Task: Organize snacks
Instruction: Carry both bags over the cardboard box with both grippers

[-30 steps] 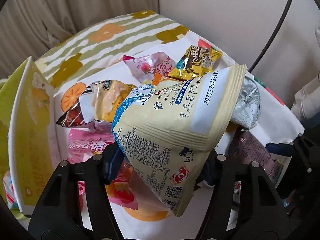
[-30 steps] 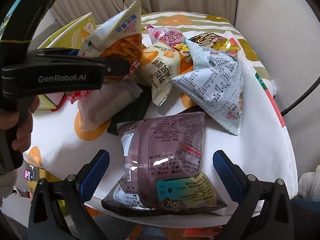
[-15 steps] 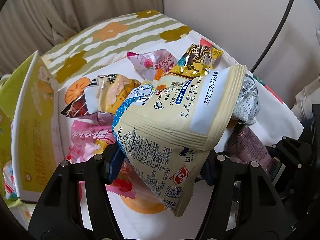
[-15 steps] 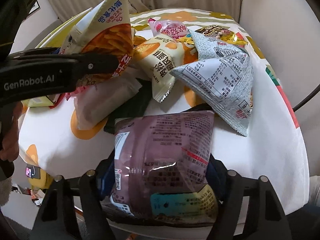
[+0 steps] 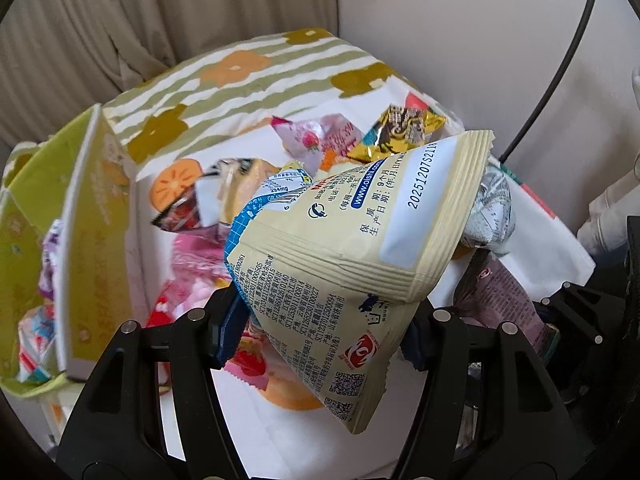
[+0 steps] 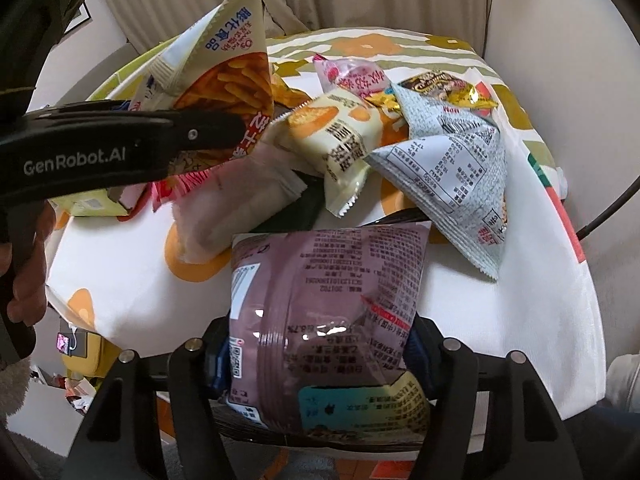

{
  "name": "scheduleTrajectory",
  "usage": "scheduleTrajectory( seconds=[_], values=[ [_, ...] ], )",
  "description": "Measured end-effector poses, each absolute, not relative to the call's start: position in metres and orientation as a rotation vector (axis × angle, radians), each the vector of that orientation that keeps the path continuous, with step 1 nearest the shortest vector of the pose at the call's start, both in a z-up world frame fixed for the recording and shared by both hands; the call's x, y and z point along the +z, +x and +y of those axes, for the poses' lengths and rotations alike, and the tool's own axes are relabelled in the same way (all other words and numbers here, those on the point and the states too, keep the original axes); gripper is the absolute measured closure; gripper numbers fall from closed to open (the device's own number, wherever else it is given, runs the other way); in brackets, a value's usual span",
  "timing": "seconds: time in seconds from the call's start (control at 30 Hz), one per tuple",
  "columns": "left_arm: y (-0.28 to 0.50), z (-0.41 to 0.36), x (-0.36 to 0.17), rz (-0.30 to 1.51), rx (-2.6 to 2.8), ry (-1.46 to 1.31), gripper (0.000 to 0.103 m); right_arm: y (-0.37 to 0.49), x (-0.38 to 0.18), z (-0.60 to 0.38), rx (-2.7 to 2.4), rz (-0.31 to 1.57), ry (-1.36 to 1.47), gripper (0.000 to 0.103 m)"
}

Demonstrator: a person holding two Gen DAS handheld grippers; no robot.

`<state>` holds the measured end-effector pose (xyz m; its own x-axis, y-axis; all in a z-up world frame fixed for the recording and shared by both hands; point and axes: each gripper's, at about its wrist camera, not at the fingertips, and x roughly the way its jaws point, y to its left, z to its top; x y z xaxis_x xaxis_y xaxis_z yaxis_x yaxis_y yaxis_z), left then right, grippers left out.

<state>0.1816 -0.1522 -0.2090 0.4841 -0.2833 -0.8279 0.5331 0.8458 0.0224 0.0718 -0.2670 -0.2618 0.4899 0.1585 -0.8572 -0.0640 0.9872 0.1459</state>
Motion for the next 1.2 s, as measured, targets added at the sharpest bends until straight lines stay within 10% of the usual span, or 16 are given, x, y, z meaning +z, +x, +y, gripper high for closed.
scheduleTrajectory(
  seconds=[1.2],
  values=[
    [0.225, 0.101, -0.052, 0.768, -0.045, 0.061, 0.044, 0.183, -0.071, -0.112, 0.425, 0.760, -0.049, 0.040]
  ],
)
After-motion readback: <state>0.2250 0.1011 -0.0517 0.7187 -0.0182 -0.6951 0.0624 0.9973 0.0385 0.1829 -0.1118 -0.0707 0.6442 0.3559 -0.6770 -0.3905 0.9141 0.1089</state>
